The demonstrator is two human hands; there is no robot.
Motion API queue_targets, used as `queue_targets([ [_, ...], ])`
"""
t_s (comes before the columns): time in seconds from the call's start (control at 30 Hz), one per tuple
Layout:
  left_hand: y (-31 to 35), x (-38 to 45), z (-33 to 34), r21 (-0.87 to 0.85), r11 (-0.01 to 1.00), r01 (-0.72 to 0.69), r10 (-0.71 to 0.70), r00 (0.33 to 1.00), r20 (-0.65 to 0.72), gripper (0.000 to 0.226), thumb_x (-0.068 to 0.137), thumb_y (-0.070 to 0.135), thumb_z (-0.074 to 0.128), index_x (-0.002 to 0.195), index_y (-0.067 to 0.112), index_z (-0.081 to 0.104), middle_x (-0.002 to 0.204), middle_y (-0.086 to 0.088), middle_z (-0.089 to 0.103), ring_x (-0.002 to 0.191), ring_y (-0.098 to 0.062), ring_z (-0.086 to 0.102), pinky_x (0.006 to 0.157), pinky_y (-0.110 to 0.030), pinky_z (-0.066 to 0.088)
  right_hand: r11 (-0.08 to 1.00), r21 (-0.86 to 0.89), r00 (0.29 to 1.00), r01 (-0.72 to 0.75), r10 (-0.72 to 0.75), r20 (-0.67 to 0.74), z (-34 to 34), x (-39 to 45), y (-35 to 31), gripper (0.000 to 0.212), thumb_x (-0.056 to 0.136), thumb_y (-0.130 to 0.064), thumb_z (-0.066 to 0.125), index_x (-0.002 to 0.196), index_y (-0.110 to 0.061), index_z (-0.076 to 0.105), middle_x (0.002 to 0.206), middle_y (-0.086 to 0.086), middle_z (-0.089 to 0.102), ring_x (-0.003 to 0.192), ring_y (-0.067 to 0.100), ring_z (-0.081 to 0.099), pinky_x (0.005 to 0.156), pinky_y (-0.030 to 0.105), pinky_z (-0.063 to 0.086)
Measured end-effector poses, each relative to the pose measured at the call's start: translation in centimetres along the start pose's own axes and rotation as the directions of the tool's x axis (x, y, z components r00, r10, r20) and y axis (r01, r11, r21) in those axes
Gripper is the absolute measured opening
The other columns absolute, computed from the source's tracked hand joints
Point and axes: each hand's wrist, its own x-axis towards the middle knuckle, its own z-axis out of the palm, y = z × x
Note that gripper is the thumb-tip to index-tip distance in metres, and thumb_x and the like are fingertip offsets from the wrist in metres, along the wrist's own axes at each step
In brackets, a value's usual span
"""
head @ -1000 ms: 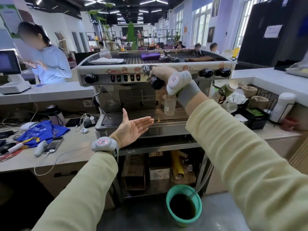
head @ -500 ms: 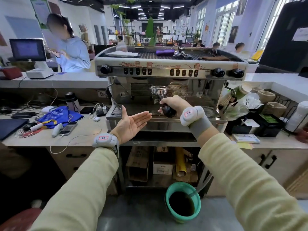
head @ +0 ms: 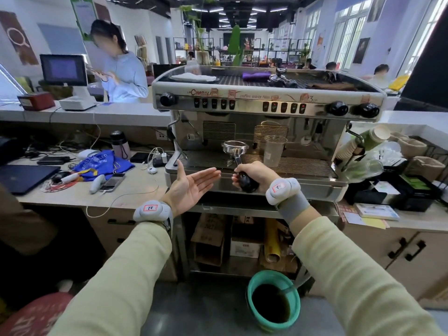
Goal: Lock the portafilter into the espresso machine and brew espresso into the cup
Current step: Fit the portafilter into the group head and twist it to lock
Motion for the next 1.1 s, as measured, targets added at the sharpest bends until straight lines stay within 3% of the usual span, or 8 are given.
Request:
queue_targets([
  [0.1, 0.5, 0.7, -0.8, 0.001, 1.000, -0.002, 0.002, 1.000, 0.000, 0.096, 0.081, 0.073, 0.006, 0.121, 0.001, 0.056, 0.117, -0.009, 0.068, 0.118, -0.017, 0.057, 0.104, -0.029, 0.038, 0.998, 0.064, 1.000, 0.004, -0.004, 0.003, 0.7, 0.9, 0.2, 0.011, 0.089, -0.001, 0.047, 0.079, 0.002, 0.051, 0.064, 0.012, 0.056, 0.038, 0.012, 0.060, 0.041, 0.020, 0.051],
  [0.33, 3.2, 4.3, -6.4, 0.036, 0.999, 0.029, -0.030, 0.999, 0.028, 0.098, 0.080, 0.073, 0.005, 0.122, 0.001, 0.055, 0.116, -0.009, 0.068, 0.118, -0.017, 0.056, 0.102, -0.028, 0.040, 0.995, 0.099, 0.998, -0.017, 0.023, -0.061, 4.4, 6.5, 0.7, 0.022, 0.082, 0.002, 0.043, 0.061, -0.006, 0.046, 0.059, 0.008, 0.046, 0.043, 0.014, 0.047, 0.048, 0.023, 0.040],
  [0.43, 4.6, 6.3, -9.4, 0.071, 0.996, 0.055, -0.059, 0.997, 0.049, 0.097, 0.081, 0.072, 0.004, 0.121, 0.000, 0.055, 0.115, -0.009, 0.068, 0.119, -0.017, 0.055, 0.102, -0.027, 0.039, 0.989, 0.150, 0.990, 0.000, 0.021, -0.136, 6.4, 9.4, 0.4, 0.024, 0.084, 0.002, 0.042, 0.062, -0.007, 0.044, 0.057, 0.006, 0.043, 0.038, 0.011, 0.045, 0.040, 0.020, 0.040],
  [0.67, 7.0, 11.3, -14.0, 0.100, 0.988, 0.120, -0.132, 0.984, 0.124, 0.094, 0.084, 0.071, 0.005, 0.122, 0.000, 0.055, 0.121, -0.012, 0.064, 0.119, -0.018, 0.056, 0.100, -0.029, 0.041, 0.981, 0.195, 0.967, 0.022, 0.029, -0.254, 9.5, 14.4, 0.5, 0.018, 0.084, -0.001, 0.044, 0.068, -0.009, 0.045, 0.057, 0.004, 0.044, 0.036, 0.009, 0.044, 0.041, 0.020, 0.039],
  [0.83, 7.9, 16.5, -15.3, 0.142, 0.977, 0.160, -0.182, 0.969, 0.164, 0.095, 0.082, 0.072, 0.003, 0.120, 0.002, 0.056, 0.120, -0.011, 0.064, 0.119, -0.017, 0.055, 0.101, -0.029, 0.039, 0.981, 0.189, 0.950, 0.039, 0.022, -0.312, 8.9, 18.1, 0.2, 0.019, 0.083, 0.000, 0.045, 0.066, -0.009, 0.044, 0.057, 0.005, 0.044, 0.041, 0.013, 0.045, 0.039, 0.020, 0.039],
  [1.0, 9.0, 20.3, -15.8, 0.140, 0.975, 0.174, -0.202, 0.955, 0.219, 0.094, 0.083, 0.070, 0.002, 0.129, 0.001, 0.048, 0.131, -0.013, 0.056, 0.124, -0.018, 0.050, 0.104, -0.028, 0.035, 0.978, 0.178, 0.938, 0.111, -0.044, -0.344, 7.4, 21.4, -1.0, 0.024, 0.083, 0.002, 0.043, 0.062, -0.008, 0.039, 0.054, 0.008, 0.040, 0.033, 0.014, 0.042, 0.037, 0.017, 0.036],
  [1.1, 9.7, 22.8, -16.2, 0.148, 0.973, 0.177, -0.209, 0.949, 0.237, 0.092, 0.084, 0.069, 0.004, 0.131, 0.003, 0.047, 0.134, -0.012, 0.055, 0.122, -0.016, 0.053, 0.099, -0.027, 0.039, 0.978, 0.177, 0.934, 0.107, -0.037, -0.356, 6.9, 23.1, -2.0, 0.021, 0.083, 0.001, 0.045, 0.065, -0.009, 0.039, 0.053, 0.008, 0.041, 0.035, 0.015, 0.042, 0.038, 0.018, 0.036],
])
